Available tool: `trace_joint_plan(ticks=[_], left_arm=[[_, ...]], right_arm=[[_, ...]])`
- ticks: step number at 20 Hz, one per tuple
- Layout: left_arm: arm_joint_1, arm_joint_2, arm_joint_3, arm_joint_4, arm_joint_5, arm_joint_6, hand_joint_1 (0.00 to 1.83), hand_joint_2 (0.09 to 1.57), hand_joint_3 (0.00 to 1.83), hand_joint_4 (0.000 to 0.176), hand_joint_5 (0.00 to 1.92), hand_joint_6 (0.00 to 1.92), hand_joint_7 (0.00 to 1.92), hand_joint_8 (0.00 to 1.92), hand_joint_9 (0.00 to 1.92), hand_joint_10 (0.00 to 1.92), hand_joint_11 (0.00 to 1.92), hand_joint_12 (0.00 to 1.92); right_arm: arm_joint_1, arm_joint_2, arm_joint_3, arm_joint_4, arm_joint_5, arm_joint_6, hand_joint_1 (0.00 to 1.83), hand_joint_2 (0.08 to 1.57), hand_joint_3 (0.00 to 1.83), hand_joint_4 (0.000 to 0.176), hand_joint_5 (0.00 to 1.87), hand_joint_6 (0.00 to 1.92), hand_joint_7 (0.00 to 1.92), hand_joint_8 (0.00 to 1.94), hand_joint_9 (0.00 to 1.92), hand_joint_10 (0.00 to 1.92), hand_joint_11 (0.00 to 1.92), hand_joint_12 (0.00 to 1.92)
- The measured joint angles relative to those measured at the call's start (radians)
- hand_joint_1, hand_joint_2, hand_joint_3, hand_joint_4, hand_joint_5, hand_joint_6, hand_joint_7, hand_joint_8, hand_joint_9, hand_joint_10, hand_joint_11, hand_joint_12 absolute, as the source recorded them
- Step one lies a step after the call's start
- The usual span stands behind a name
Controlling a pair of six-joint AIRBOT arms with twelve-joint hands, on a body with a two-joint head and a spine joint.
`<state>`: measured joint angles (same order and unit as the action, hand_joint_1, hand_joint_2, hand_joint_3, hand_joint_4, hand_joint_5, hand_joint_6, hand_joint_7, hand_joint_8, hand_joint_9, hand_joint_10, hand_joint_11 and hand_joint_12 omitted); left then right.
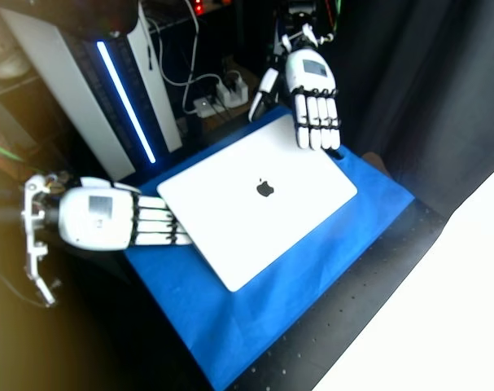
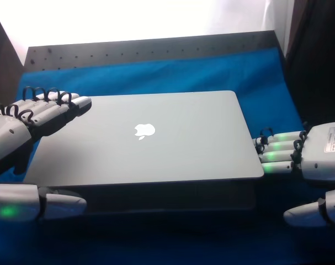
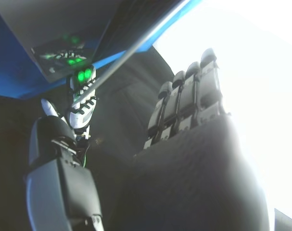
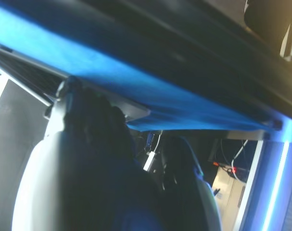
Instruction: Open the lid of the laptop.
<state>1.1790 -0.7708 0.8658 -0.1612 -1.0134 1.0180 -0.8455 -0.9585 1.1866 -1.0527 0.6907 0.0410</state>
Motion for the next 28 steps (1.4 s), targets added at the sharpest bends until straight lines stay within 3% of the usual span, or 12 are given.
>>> trace_joint_plan(ticks=[2, 3, 7, 16, 17, 19, 20, 21, 22, 24, 27, 28], left_arm=[[-0.005, -0.024, 0.013, 0.009, 0.013, 0.0, 0.61, 0.9, 0.0, 0.032, 0.0, 0.0, 0.0, 0.0, 0.0, 0.0, 0.0, 0.0], [-0.018, -0.033, 0.018, 0.013, 0.022, -0.001, 0.64, 0.9, 0.0, 0.047, 0.0, 0.0, 0.0, 0.0, 0.0, 0.0, 0.0, 0.0], [-0.103, -0.089, 0.069, 0.016, 0.035, 0.0, 0.82, 0.94, 0.01, 0.0, 0.0, 0.0, 0.0, 0.0, 0.0, 0.0, 0.0, 0.0], [-0.283, -0.191, 0.144, 0.061, 0.195, 0.082, 0.86, 1.03, 0.02, 0.0, 0.0, 0.0, 0.0, 0.0, 0.0, 0.0, 0.0, 0.0], [-0.303, -0.191, 0.144, 0.058, 0.197, 0.095, 0.86, 1.04, 0.02, 0.045, 0.0, 0.0, 0.0, 0.0, 0.0, 0.0, 0.0, 0.0], [-0.328, -0.192, 0.15, 0.057, 0.197, 0.102, 0.87, 1.05, 0.01, 0.086, 0.0, 0.0, 0.0, 0.0, 0.0, 0.0, 0.0, 0.0], [-0.34, -0.192, 0.156, 0.057, 0.196, 0.102, 0.76, 1.07, 0.02, 0.138, 0.0, 0.0, 0.0, 0.0, 0.0, 0.0, 0.0, 0.0], [-0.352, -0.193, 0.159, 0.051, 0.194, 0.106, 0.68, 1.06, 0.01, 0.099, 0.0, 0.0, 0.0, 0.0, 0.0, 0.0, 0.0, 0.0], [-0.367, -0.199, 0.171, 0.052, 0.195, 0.109, 0.62, 1.08, 0.02, 0.112, 0.0, 0.0, 0.0, 0.0, 0.0, 0.0, 0.0, 0.0], [-0.407, -0.214, 0.192, 0.042, 0.196, 0.109, 0.86, 0.96, 0.0, 0.011, 0.0, 0.0, 0.0, 0.0, 0.0, 0.0, 0.01, 0.0], [-0.471, -0.248, 0.223, 0.038, 0.192, 0.112, 1.02, 0.98, 0.0, 0.123, 0.0, 0.0, 0.0, 0.0, 0.0, 0.0, 0.0, 0.0], [-0.489, -0.25, 0.227, 0.039, 0.202, 0.111, 1.0, 0.99, 0.01, 0.143, 0.01, 0.0, 0.0, 0.0, 0.0, 0.0, 0.03, 0.02]], right_arm=[[0.0, -0.003, 0.0, 0.0, 0.001, 0.0, 0.22, 1.51, 0.0, 0.0, 0.04, 0.0, 0.0, 0.0, 0.0, 0.0, 0.0, 0.0], [0.0, -0.004, 0.0, 0.001, 0.001, 0.0, 0.22, 1.51, 0.0, 0.0, 0.06, 0.01, 0.0, 0.0, 0.0, 0.0, 0.0, 0.0], [0.0, -0.025, 0.013, 0.005, 0.008, 0.0, 0.34, 1.48, 0.0, 0.0, 0.09, 0.0, 0.02, 0.0, 0.0, 0.0, 0.0, 0.0], [-0.006, -0.031, 0.015, 0.017, 0.006, -0.003, 0.34, 1.47, 0.0, 0.0, 0.08, 0.01, 0.03, 0.01, 0.0, 0.0, 0.0, 0.0], [-0.007, -0.032, 0.015, 0.018, 0.006, -0.003, 0.27, 1.49, 0.0, 0.0, 0.07, 0.01, 0.02, 0.0, 0.0, 0.0, 0.0, 0.0], [-0.008, -0.035, 0.015, 0.02, 0.008, -0.003, 0.32, 1.48, 0.0, 0.0, 0.08, 0.0, 0.04, 0.0, 0.0, 0.0, 0.0, 0.0], [-0.008, -0.037, 0.015, 0.02, 0.009, -0.003, 0.36, 1.47, 0.0, 0.0, 0.08, 0.0, 0.03, 0.0, 0.0, 0.0, 0.0, 0.0], [-0.008, -0.038, 0.015, 0.02, 0.01, -0.003, 0.32, 1.47, 0.0, 0.0, 0.06, 0.0, 0.01, 0.0, 0.0, 0.0, 0.0, 0.0], [-0.008, -0.04, 0.015, 0.02, 0.011, -0.003, 0.32, 1.47, 0.0, 0.0, 0.06, 0.0, 0.01, 0.0, 0.0, 0.0, 0.0, 0.0], [-0.013, -0.04, 0.014, 0.021, 0.014, -0.003, 0.3, 1.48, 0.0, 0.0, 0.08, 0.01, 0.04, 0.01, 0.0, 0.0, 0.0, 0.0], [-0.013, -0.047, 0.011, 0.02, 0.021, -0.003, 0.21, 1.51, 0.01, 0.0, 0.06, 0.0, 0.02, 0.0, 0.0, 0.0, 0.0, 0.0], [-0.013, -0.047, 0.011, 0.017, 0.024, -0.003, 0.21, 1.51, 0.01, 0.0, 0.06, 0.0, 0.02, 0.0, 0.0, 0.0, 0.0, 0.0]])
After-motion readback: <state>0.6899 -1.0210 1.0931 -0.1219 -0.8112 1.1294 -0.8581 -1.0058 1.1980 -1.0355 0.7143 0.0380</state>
